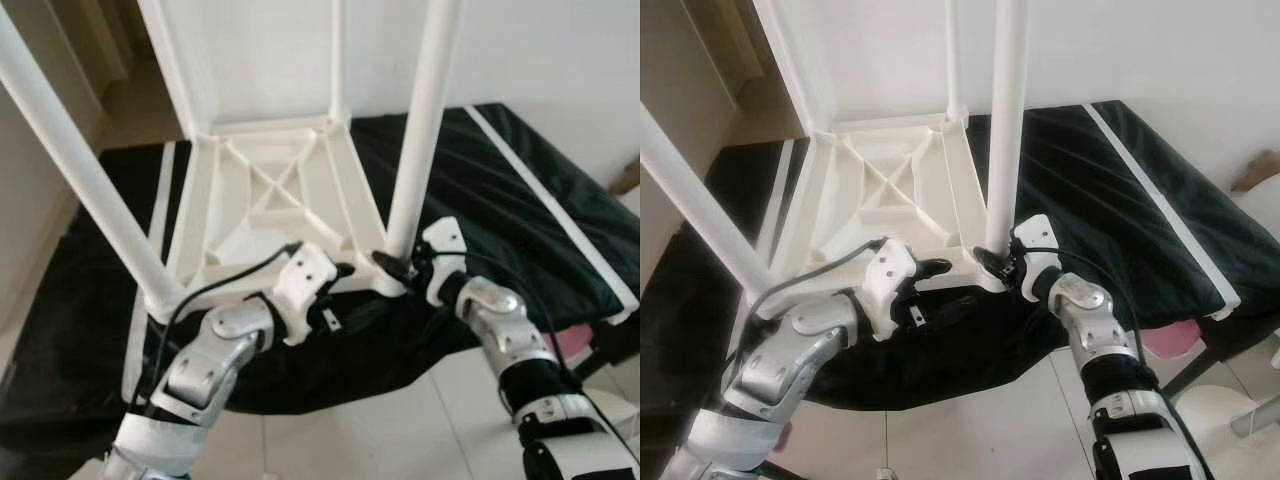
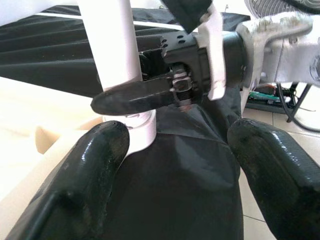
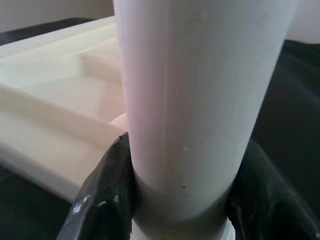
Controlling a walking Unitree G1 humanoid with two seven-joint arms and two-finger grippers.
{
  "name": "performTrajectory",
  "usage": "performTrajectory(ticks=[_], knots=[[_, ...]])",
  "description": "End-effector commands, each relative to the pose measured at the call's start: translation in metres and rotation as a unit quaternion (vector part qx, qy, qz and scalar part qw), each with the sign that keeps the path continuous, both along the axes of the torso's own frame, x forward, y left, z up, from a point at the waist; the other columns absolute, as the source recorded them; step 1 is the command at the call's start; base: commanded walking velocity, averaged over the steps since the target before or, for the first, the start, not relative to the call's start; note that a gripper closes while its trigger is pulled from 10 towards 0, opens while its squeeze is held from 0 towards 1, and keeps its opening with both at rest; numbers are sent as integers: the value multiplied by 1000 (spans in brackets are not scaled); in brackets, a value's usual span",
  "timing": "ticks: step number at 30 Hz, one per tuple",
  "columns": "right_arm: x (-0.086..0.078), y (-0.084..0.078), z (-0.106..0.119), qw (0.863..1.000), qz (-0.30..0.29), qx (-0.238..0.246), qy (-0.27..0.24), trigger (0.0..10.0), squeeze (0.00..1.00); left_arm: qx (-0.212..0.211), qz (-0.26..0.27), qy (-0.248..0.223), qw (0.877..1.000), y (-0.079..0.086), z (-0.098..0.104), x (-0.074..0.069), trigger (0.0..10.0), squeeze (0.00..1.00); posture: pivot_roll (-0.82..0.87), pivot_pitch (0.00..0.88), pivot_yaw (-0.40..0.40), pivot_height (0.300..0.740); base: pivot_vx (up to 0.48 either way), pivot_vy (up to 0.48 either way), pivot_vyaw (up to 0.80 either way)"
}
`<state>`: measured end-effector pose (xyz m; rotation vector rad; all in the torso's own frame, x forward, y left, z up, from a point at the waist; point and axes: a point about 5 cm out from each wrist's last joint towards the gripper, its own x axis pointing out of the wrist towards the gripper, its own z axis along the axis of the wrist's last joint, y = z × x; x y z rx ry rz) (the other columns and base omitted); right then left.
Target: Building children table
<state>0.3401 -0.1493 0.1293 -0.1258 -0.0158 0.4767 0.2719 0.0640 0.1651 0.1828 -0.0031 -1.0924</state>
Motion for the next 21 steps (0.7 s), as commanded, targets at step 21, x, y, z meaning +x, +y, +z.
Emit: performTrajectory(ticks=[21], knots=[[-28, 29, -23, 943, -322, 68, 46, 10000, 0, 8, -30, 0, 1000, -3, 3, 3, 10000, 0, 66, 0, 76, 740, 0, 0, 0]])
